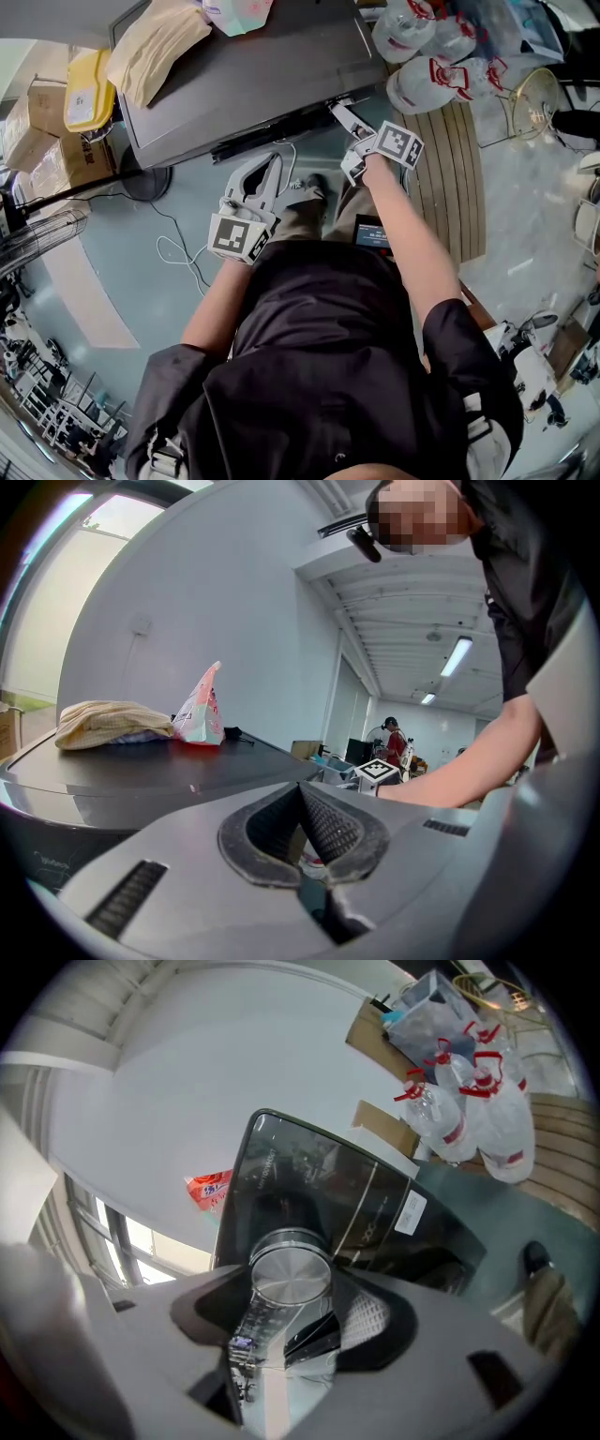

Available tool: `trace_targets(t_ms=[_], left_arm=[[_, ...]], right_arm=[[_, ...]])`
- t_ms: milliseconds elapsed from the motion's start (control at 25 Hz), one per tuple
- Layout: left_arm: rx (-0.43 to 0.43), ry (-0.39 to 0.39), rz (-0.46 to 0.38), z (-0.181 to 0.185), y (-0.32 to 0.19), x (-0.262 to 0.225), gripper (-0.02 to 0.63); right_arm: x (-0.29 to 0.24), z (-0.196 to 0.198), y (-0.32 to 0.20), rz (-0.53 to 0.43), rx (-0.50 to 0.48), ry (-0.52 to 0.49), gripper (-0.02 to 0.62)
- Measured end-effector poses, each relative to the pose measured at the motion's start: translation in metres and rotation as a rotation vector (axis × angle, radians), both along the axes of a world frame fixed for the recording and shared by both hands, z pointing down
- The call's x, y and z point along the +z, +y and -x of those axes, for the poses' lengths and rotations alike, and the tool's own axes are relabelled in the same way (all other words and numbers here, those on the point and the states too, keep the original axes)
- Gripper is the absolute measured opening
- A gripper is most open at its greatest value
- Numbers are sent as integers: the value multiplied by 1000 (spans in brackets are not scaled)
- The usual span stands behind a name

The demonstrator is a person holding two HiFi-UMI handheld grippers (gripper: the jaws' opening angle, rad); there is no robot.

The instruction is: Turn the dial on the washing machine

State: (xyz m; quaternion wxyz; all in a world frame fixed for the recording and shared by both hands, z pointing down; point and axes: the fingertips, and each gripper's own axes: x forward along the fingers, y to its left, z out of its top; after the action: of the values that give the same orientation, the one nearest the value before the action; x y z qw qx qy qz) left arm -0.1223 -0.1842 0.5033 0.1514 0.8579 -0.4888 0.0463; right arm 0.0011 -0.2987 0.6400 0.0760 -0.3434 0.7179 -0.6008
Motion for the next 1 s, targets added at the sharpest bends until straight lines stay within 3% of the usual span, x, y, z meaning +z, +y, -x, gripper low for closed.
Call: trace_targets(t_ms=[1000], left_arm=[[2,7,3,-4,-1,1,-6]], right_arm=[[9,-5,1,191,122,-220,268]])
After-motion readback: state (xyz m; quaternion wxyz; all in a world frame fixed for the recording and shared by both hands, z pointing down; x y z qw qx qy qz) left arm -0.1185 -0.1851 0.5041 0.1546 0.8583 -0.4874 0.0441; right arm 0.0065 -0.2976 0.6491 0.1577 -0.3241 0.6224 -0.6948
